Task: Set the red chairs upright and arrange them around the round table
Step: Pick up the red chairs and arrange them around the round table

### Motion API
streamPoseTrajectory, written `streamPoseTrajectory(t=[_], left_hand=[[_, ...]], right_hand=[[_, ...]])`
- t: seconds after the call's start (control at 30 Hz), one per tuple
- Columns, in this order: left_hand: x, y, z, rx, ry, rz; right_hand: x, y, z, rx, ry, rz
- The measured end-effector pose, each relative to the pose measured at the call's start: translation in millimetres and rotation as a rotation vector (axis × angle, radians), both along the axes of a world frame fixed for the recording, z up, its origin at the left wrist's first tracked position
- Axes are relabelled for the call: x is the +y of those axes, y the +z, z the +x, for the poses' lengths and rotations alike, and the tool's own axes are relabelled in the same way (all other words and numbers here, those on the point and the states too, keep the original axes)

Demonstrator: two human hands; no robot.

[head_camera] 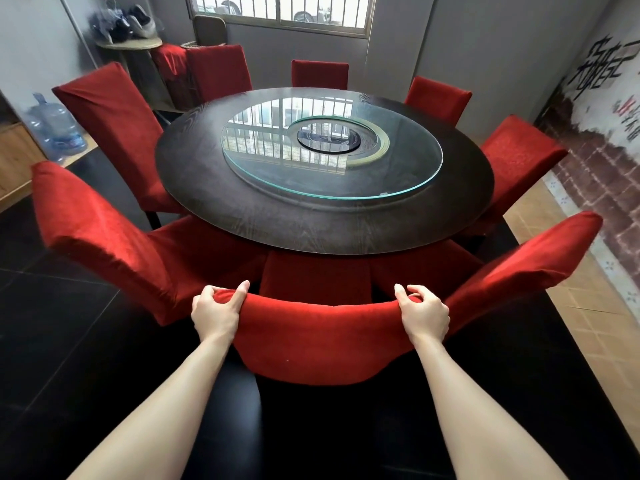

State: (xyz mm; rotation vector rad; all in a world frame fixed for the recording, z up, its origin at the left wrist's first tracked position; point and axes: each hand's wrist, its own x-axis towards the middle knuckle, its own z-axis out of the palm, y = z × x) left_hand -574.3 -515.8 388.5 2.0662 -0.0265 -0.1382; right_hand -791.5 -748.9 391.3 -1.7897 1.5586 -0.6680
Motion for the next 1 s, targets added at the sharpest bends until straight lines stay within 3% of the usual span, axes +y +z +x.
streamPoseTrajectory(t=[0.57,1.0], left_hand=[[15.0,1.8,0.1,0.016,-0.087,0.091],[-0.3,29.6,-0.2,-0.158,-0.219,0.153]], right_hand=[[13.1,3.5,-3.6,-0.022,0.01,0.054],[15.0,20.4,-15.6,-0.074,0.045,0.066]])
